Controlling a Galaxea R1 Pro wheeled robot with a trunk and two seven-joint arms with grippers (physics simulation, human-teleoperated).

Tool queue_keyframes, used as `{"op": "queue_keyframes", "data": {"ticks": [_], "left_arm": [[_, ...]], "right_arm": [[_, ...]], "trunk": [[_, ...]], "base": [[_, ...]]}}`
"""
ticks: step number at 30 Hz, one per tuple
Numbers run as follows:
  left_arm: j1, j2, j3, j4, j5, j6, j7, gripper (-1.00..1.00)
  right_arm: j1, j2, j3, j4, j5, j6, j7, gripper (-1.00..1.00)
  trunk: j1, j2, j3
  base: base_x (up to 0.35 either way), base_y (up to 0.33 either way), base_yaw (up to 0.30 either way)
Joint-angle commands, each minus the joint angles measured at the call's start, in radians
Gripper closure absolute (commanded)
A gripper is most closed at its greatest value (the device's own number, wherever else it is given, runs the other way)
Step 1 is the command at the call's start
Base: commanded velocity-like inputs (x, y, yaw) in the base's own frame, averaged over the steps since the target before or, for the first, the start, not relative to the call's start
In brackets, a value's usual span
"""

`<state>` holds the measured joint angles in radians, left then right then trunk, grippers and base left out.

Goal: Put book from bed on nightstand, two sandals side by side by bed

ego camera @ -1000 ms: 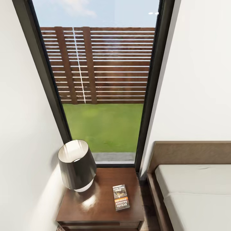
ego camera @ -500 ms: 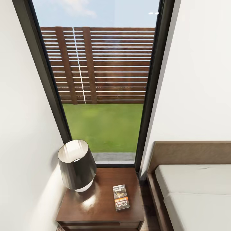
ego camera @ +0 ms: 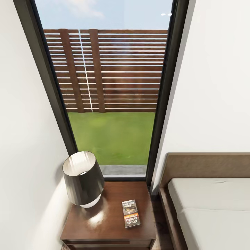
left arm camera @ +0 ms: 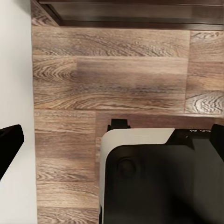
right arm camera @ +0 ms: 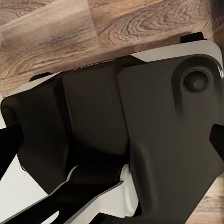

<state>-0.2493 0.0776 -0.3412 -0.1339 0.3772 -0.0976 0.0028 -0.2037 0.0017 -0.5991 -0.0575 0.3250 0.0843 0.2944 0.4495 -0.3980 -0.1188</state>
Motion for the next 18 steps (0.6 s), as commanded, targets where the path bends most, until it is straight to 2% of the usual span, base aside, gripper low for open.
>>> {"op": "queue_keyframes", "data": {"ticks": [1, 18], "left_arm": [[-0.001, 0.000, -0.009, 0.000, 0.009, -0.003, 0.000, -1.00], [-0.001, 0.000, -0.009, 0.000, 0.009, -0.003, 0.000, -1.00]], "right_arm": [[0.000, 0.000, -0.009, -0.002, 0.008, 0.006, 0.005, -1.00], [0.000, 0.000, -0.008, -0.002, 0.008, 0.006, 0.005, -1.00]], "trunk": [[0.001, -0.002, -0.002], [0.001, -0.002, -0.002]], "base": [[0.000, 0.000, 0.000], [0.000, 0.000, 0.000]]}}
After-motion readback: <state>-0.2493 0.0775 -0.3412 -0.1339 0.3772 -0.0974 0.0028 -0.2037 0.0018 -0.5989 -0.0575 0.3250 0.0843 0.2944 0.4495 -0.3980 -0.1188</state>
